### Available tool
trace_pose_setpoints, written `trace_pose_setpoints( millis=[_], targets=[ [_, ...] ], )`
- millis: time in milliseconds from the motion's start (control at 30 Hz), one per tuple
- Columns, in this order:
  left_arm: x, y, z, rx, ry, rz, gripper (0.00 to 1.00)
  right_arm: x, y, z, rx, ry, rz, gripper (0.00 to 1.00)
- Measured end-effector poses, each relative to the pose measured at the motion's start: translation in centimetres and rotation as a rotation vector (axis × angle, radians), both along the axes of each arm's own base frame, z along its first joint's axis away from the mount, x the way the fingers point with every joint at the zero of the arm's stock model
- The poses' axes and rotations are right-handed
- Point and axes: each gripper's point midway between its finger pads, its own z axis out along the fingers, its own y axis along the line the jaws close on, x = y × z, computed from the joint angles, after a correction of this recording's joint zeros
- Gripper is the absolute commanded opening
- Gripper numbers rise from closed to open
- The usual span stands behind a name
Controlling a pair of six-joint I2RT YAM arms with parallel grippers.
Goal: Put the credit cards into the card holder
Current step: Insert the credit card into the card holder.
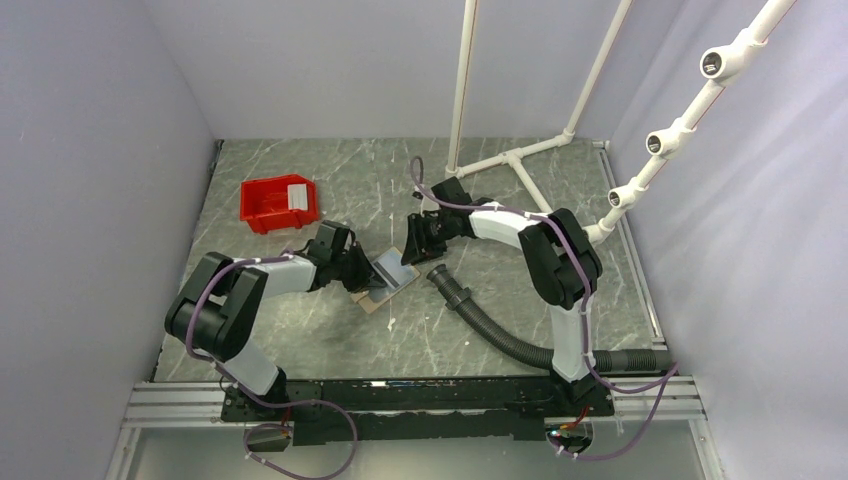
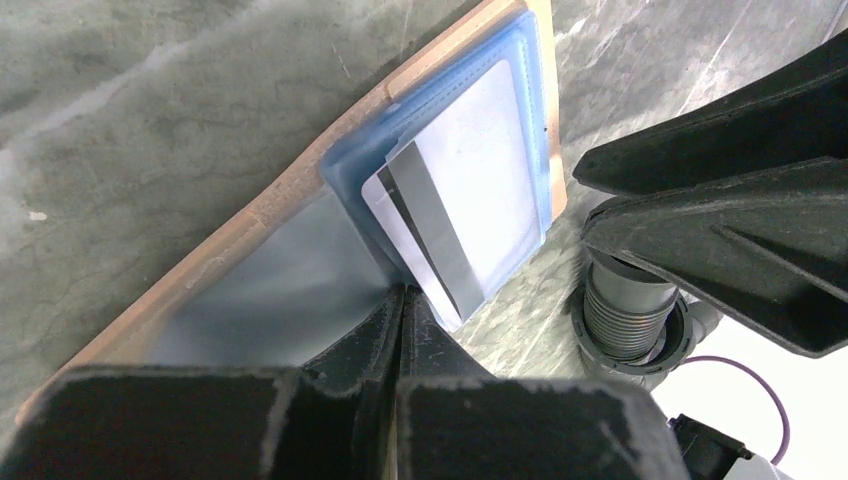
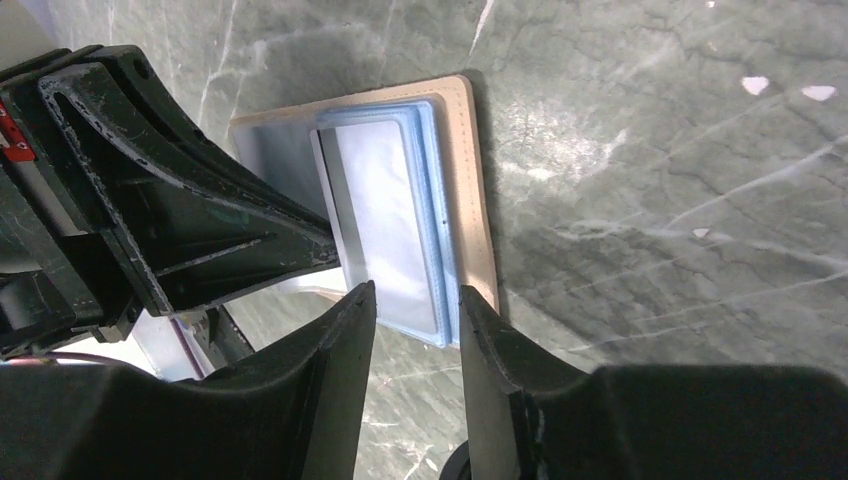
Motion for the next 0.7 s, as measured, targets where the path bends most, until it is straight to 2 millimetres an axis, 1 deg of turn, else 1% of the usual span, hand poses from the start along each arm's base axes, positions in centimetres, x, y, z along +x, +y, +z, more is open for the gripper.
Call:
trace_pose_setpoints(
  millis=[67, 200, 267, 367, 433, 533, 633, 700],
  targets=[
    [0.0, 0.0, 0.0, -0.004, 0.002, 0.0, 0.11, 0.1, -0.1, 0.0, 0.001, 0.001, -0.003, 0.38],
    [0.0, -0.1, 0.1, -0.011, 0.005, 0.003, 0.29, -0.2, -0.4, -0.4, -0.005, 0.011, -0.005, 0.37],
    [0.0, 0.0, 0.6, -0.014, -0.005, 0.003, 0.32, -0.3, -0.4, -0.5, -0.006, 0.013, -0.004, 0.37],
    [-0.1, 0.1, 1.7, -0.014, -0.023, 0.005, 0.32, -0.4, -0.3, -0.5, -0.003, 0.014, -0.001, 0.36],
    [0.0, 0.1, 2.8, -0.022, -0.042, 0.005, 0.25, -0.4, -0.3, -0.4, 0.001, 0.014, 0.001, 0.36],
    [0.8, -0.3, 3.9, -0.037, -0.071, 0.005, 0.24, -0.3, -0.2, -0.3, 0.005, 0.015, 0.0, 0.36],
    [1.1, -0.4, 4.3, -0.044, -0.083, 0.006, 0.19, -0.3, -0.1, -0.2, 0.011, 0.013, 0.003, 0.35],
    [1.1, -0.5, 4.0, -0.045, -0.076, 0.002, 0.15, -0.3, 0.0, -0.2, 0.016, 0.012, 0.005, 0.34]
  ],
)
